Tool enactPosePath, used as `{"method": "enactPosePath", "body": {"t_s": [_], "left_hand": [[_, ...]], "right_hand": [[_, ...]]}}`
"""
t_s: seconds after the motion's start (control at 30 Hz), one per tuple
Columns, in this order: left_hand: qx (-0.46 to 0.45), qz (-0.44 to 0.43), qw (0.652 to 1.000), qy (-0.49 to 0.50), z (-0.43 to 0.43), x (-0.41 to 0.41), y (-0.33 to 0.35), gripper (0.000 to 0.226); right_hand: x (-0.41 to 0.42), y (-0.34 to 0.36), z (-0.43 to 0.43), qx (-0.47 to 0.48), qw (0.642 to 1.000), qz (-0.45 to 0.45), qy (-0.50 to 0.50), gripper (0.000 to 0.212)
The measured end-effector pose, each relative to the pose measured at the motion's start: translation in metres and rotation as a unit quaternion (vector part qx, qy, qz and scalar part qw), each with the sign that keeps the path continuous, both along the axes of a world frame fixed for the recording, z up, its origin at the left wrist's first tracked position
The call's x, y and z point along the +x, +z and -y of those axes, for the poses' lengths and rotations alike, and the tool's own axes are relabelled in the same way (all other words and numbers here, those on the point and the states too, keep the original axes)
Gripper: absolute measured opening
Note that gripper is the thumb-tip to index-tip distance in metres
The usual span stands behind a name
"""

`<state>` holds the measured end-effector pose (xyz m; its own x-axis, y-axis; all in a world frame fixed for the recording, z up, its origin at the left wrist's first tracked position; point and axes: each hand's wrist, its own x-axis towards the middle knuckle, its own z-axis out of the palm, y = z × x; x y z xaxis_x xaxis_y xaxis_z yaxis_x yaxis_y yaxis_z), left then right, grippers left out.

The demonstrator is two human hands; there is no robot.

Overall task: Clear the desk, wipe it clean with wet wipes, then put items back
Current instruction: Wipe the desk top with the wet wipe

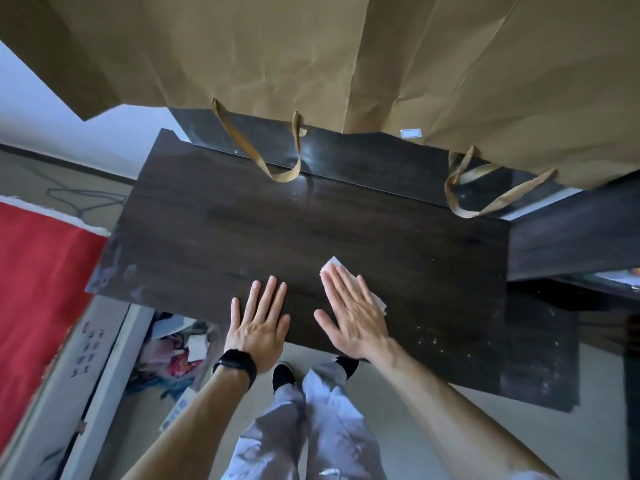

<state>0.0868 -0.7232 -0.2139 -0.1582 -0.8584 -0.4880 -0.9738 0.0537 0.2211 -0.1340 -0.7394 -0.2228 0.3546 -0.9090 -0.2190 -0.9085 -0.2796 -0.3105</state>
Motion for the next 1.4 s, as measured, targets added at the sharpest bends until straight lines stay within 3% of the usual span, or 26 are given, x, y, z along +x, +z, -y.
{"method": "enactPosePath", "body": {"t_s": [0.17,0.27,0.43,0.53,0.63,0.73,0.8,0.9,1.0,1.1,1.17,1.23,1.3,1.4], "left_hand": [[-0.034,-0.028,0.999,-0.018,0.001,0.013,0.008,0.059],[-0.031,-0.015,0.999,0.022,-0.003,0.038,0.004,0.06],[-0.002,0.005,1.0,0.016,-0.003,0.065,0.001,0.062],[0.005,0.006,1.0,0.027,-0.002,0.057,0.005,0.061],[0.003,0.004,0.999,0.04,-0.005,0.052,0.005,0.06],[0.011,0.002,0.999,0.04,-0.004,0.054,0.004,0.059],[0.016,0.002,0.999,0.038,-0.004,0.055,0.004,0.06],[0.029,0.01,0.999,0.037,-0.002,0.054,0.006,0.061],[0.043,0.012,0.998,0.037,0.0,0.054,0.007,0.061],[0.054,0.015,0.998,0.025,0.001,0.055,0.007,0.061],[0.056,0.014,0.998,0.025,0.0,0.056,0.006,0.061],[0.053,0.015,0.998,0.024,0.0,0.057,0.005,0.061],[0.056,0.012,0.998,0.023,0.001,0.057,0.004,0.061],[0.053,0.013,0.998,0.024,0.0,0.057,0.003,0.061]], "right_hand": [[0.035,-0.004,0.051,-0.011,0.994,-0.011,-0.108,0.068],[0.074,-0.005,0.042,-0.017,0.98,0.006,-0.2,0.067],[0.118,-0.009,-0.032,-0.054,0.99,0.073,-0.113,0.063],[0.072,-0.01,-0.062,-0.047,0.986,0.031,-0.16,0.061],[0.0,-0.01,-0.077,-0.033,0.94,-0.057,-0.335,0.063],[-0.016,-0.005,-0.068,-0.007,0.869,-0.054,-0.492,0.069],[0.022,-0.002,-0.054,-0.022,0.885,-0.043,-0.463,0.07],[0.097,-0.006,-0.037,-0.052,0.966,-0.004,-0.253,0.067],[0.089,-0.009,-0.03,-0.062,0.99,0.013,-0.124,0.063],[0.02,-0.013,-0.046,-0.062,0.974,-0.063,-0.209,0.062],[-0.025,-0.01,-0.055,-0.043,0.927,-0.088,-0.362,0.064],[-0.03,-0.006,-0.057,-0.024,0.887,-0.095,-0.452,0.068],[0.004,-0.004,-0.059,-0.034,0.903,-0.093,-0.418,0.07],[0.075,-0.008,-0.051,-0.049,0.972,-0.062,-0.22,0.068]]}}
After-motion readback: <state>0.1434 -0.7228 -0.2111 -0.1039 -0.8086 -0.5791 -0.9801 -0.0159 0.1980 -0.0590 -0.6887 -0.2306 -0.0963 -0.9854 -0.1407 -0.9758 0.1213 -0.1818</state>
